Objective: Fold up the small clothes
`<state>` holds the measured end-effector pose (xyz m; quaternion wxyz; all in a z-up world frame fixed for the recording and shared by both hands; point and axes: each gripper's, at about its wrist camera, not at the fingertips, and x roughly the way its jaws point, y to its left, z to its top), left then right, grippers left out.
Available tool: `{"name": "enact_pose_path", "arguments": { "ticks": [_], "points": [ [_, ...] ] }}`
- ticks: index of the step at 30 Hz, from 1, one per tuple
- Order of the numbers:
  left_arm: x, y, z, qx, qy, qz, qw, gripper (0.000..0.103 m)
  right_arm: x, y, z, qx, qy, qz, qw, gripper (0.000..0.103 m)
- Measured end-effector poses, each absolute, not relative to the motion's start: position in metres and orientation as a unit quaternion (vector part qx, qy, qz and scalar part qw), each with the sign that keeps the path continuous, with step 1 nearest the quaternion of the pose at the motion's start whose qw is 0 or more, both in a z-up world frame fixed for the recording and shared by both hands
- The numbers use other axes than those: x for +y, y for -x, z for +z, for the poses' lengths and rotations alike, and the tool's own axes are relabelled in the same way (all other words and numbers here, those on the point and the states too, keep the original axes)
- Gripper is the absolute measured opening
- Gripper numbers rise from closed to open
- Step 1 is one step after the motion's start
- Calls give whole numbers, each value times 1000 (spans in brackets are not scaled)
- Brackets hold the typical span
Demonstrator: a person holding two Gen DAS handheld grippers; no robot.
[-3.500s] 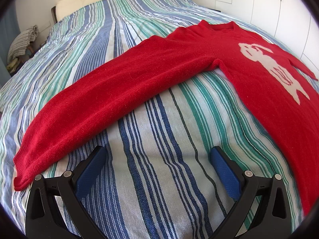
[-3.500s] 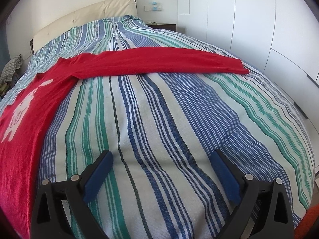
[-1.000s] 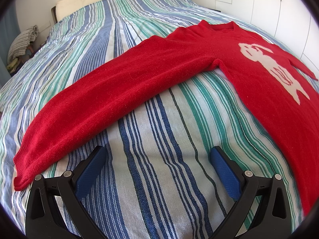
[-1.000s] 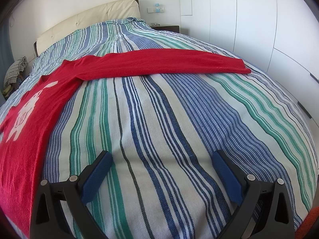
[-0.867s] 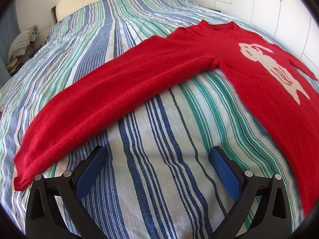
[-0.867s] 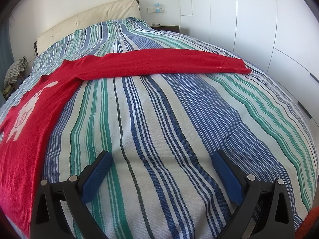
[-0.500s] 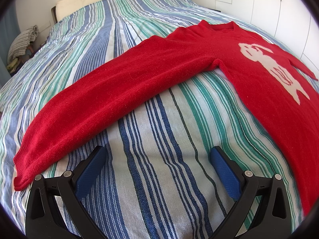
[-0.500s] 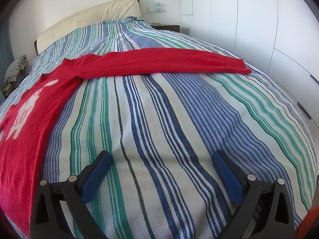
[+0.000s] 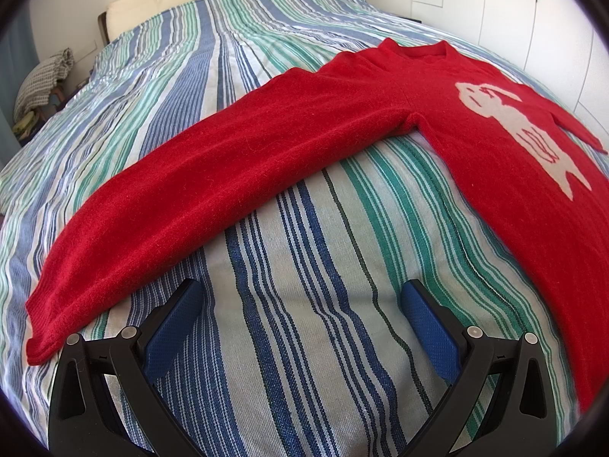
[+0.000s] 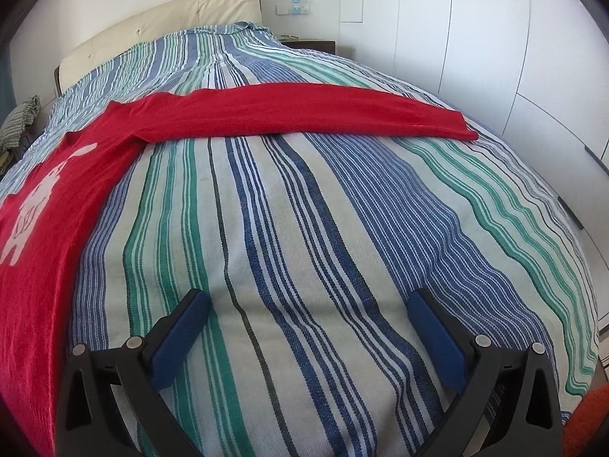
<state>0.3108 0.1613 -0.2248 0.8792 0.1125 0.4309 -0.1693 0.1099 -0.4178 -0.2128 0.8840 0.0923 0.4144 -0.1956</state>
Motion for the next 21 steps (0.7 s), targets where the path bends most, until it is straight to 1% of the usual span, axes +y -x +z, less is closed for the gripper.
{"name": "enact_pose_path", "arguments": {
  "ticks": [21],
  "points": [
    [161, -311, -225, 431, -113, -169, 879, 103, -420, -115, -216, 416, -90, -204, 882, 103]
  ]
}}
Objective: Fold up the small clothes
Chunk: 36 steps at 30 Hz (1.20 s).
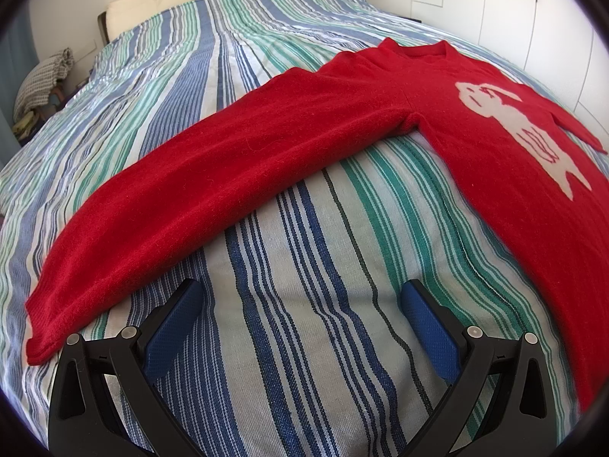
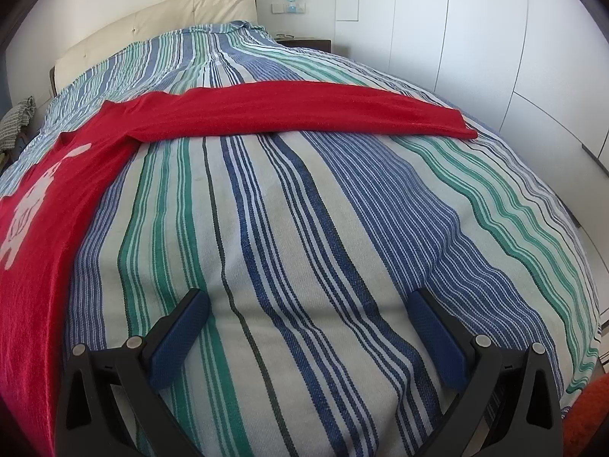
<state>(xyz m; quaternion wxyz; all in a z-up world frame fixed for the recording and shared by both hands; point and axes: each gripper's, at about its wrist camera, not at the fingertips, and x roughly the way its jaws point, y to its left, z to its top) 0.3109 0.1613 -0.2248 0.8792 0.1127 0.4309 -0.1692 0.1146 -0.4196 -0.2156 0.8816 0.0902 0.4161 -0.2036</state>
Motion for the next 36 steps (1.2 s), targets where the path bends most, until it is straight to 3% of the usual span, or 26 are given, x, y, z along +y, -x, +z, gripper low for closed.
{"name": "enact_pose_path", "arguments": {
  "ticks": [36],
  "points": [
    [161, -312, -225, 431, -113, -169, 879, 103, -418, -109, -212, 412, -84, -207, 884, 103]
  ]
}}
